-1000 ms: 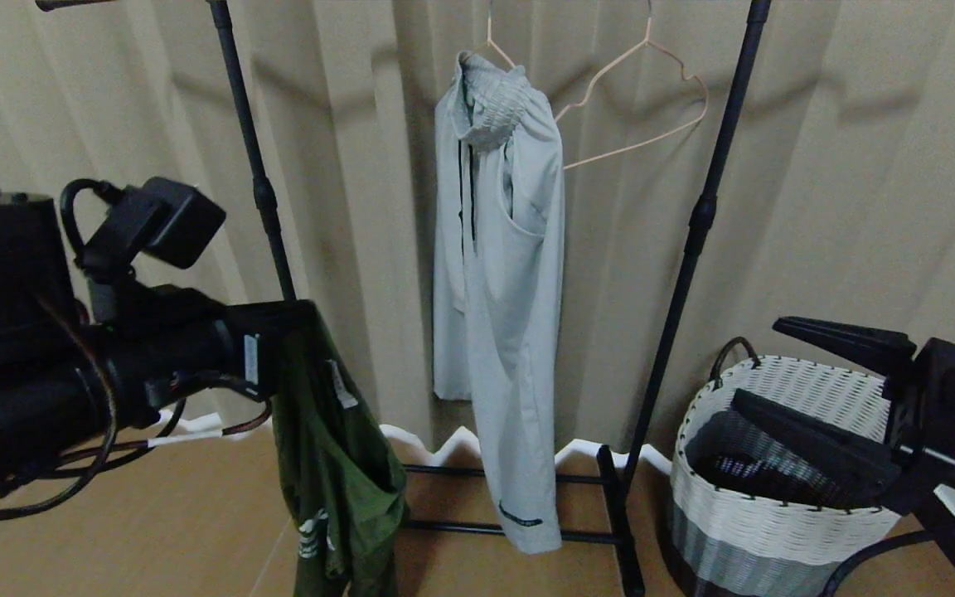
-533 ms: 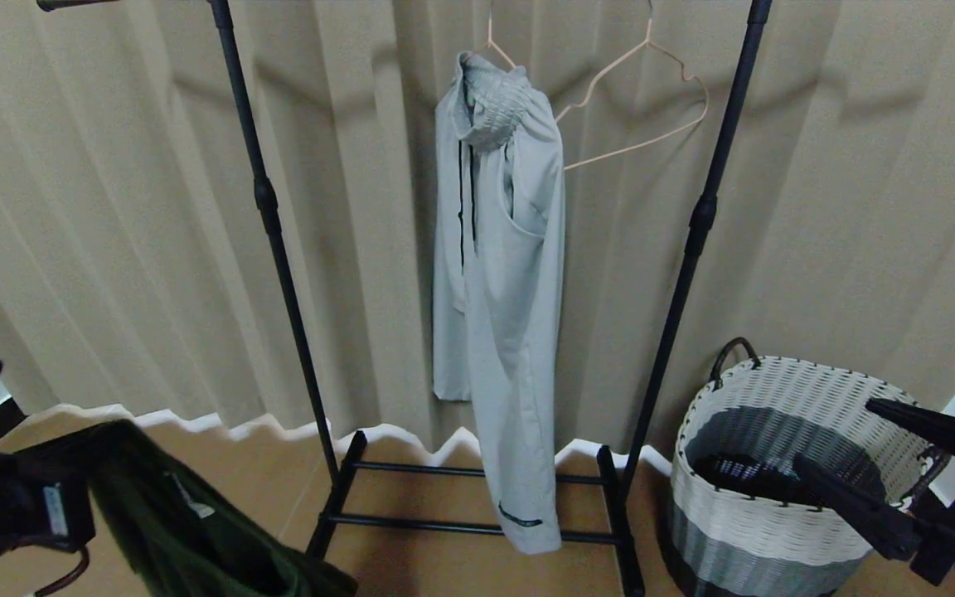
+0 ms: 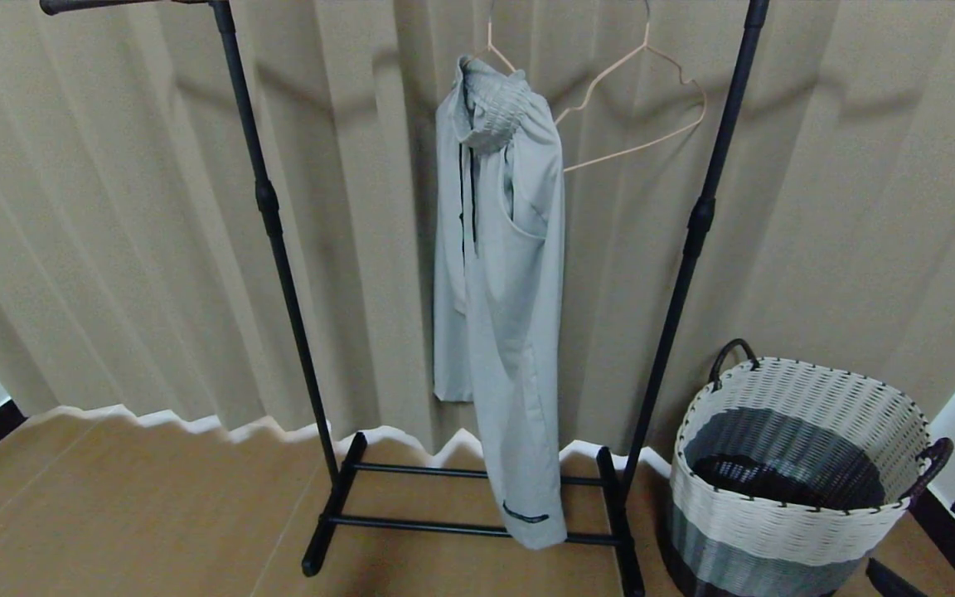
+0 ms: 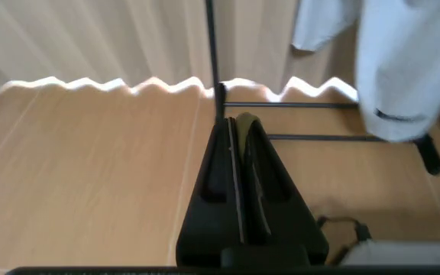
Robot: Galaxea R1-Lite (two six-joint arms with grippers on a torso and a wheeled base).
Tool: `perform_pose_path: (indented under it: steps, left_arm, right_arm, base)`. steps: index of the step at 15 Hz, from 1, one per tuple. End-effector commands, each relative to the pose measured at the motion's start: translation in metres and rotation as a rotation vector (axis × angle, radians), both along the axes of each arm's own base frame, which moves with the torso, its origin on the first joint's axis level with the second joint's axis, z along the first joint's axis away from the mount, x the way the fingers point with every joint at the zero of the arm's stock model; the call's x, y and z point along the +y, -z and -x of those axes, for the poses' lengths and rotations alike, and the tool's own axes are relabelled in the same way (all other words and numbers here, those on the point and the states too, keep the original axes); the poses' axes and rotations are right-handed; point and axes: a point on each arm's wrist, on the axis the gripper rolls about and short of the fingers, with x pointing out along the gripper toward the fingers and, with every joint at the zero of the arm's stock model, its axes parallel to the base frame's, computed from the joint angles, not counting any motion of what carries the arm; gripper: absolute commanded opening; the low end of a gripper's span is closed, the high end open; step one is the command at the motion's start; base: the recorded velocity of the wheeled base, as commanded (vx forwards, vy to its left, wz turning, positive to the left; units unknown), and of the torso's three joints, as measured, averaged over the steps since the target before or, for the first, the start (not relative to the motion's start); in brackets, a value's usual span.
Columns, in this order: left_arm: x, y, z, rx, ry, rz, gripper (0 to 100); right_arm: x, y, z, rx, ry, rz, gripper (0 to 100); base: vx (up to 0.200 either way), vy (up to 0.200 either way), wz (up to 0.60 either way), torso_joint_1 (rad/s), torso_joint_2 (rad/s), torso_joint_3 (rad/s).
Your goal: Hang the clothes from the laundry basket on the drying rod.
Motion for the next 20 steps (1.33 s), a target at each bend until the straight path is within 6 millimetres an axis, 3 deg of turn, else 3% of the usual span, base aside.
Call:
perform_pose_path:
  steps: [1,7,13,20]
  left_arm:
    - [-0.003,0.031,0.030,-0.109,0.062,0.006,0]
    - [-0.003,0.036,0.032,-0.238,0.147,0.037,0]
    - [-0.003,0.036,0.032,-0.237,0.144,0.060,0]
    - [-0.003,0.036,0.032,-0.235,0.147,0.060,0]
  right_arm:
    - [-0.002,0.014,0.042,-0.093,0.013,-0.005,100]
    - [-0.003,0.032,0.076,-0.295,0.045,-0.023,100]
    - [-0.003,0.032,0.078,-0.311,0.067,-0.037,100]
    - [-0.003,0.032,0.078,-0.311,0.067,-0.035,100]
  base:
    - [0.000,0.000,0.00,0.000,0.00,0.000]
    - [0.000,0.000,0.00,0.000,0.00,0.000]
    - [0.000,0.000,0.00,0.000,0.00,0.000]
    - [0.200,0.000,0.00,0.002,0.00,0.002]
